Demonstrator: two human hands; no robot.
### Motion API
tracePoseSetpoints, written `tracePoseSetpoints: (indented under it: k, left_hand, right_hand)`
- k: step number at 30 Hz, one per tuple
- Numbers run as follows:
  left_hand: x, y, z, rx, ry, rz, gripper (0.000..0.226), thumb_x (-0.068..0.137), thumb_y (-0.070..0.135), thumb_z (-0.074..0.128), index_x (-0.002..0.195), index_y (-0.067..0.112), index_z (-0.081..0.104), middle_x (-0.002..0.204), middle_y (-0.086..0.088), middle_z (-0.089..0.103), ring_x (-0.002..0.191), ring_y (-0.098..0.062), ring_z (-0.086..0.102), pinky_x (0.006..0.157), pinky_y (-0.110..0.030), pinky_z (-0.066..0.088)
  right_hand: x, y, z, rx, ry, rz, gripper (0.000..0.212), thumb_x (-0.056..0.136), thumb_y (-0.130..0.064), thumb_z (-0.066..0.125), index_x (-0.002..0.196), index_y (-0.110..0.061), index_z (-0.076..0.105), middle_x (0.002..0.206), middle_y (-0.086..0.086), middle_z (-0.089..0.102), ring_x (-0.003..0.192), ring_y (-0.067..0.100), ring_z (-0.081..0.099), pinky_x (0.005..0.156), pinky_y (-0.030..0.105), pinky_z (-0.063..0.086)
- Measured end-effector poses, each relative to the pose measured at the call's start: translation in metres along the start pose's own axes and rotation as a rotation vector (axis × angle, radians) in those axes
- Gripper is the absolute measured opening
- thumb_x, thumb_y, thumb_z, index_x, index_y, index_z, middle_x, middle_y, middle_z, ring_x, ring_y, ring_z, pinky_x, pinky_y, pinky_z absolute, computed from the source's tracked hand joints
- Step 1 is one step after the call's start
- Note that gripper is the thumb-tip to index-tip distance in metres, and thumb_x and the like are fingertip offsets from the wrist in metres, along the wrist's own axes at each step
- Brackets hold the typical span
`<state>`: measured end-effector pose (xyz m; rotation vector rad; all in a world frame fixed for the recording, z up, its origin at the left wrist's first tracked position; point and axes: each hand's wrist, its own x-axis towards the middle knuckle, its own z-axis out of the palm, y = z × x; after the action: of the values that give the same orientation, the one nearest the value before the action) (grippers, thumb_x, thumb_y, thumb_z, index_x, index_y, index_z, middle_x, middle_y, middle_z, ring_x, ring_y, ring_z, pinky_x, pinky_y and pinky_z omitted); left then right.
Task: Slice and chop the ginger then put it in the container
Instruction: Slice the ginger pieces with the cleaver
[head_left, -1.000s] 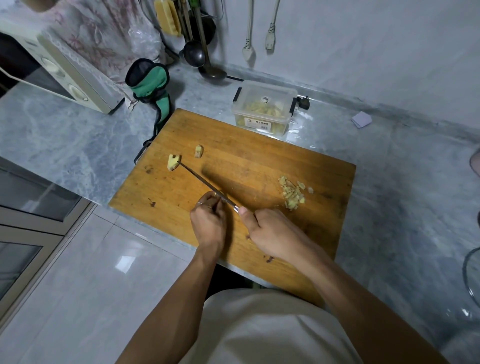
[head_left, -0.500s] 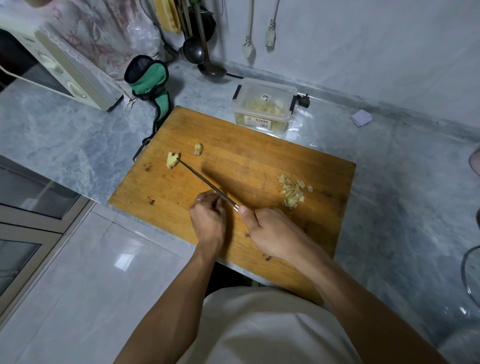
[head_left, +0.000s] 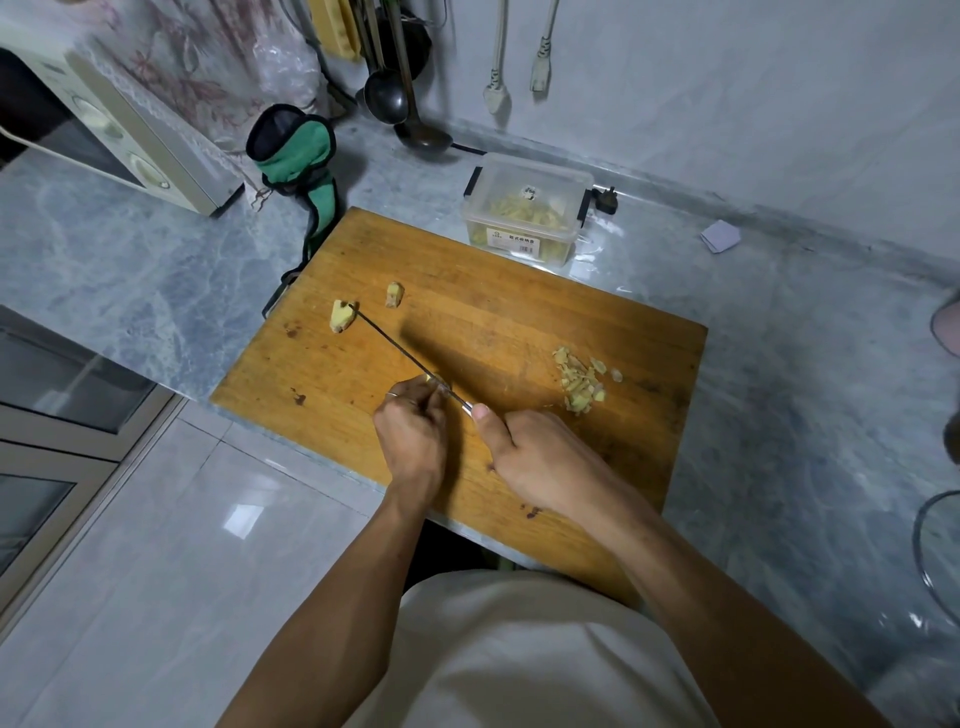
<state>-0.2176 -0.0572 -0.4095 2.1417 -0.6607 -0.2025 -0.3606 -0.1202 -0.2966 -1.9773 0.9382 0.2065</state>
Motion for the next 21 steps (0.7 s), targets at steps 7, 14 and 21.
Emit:
tracePoseSetpoints:
  k: [7, 14, 21]
  left_hand:
    - [0.0004, 0.0026, -0.0021, -0.014, 0.005, -0.01, 0.019, 0.08, -0.006, 0.064, 0.09, 0.001, 0.078, 0.098, -0.011, 0.074, 0.088, -0.02, 0.068, 0.082, -0.018, 0.049]
    - [0.0006, 0.0023, -0.0019, -0.03, 0.016, -0.006, 0.018, 0.079, -0.007, 0.065, 0.087, 0.002, 0.079, 0.095, -0.011, 0.075, 0.088, -0.019, 0.069, 0.083, -0.02, 0.05]
    - [-0.0006, 0.002, -0.0014, -0.027, 0.026, -0.019, 0.02, 0.077, -0.008, 0.064, 0.088, 0.001, 0.078, 0.094, -0.012, 0.075, 0.087, -0.019, 0.069, 0.084, -0.019, 0.051]
  right_hand:
    - [0.0054, 0.0031, 0.0023, -0.009, 0.002, -0.004, 0.07, 0.105, -0.059, 0.023, 0.066, -0.009, 0.053, 0.059, 0.001, 0.057, 0.044, 0.016, 0.048, 0.041, 0.03, 0.035]
    - [0.0061, 0.0036, 0.0015, -0.014, -0.002, -0.004, 0.067, 0.105, -0.059, 0.023, 0.064, -0.013, 0.049, 0.057, 0.003, 0.052, 0.044, 0.016, 0.046, 0.042, 0.03, 0.035]
    - [0.0104, 0.0052, 0.0075, -0.024, -0.005, -0.006, 0.069, 0.105, -0.06, 0.022, 0.062, -0.013, 0.049, 0.055, 0.002, 0.052, 0.044, 0.017, 0.046, 0.046, 0.034, 0.037]
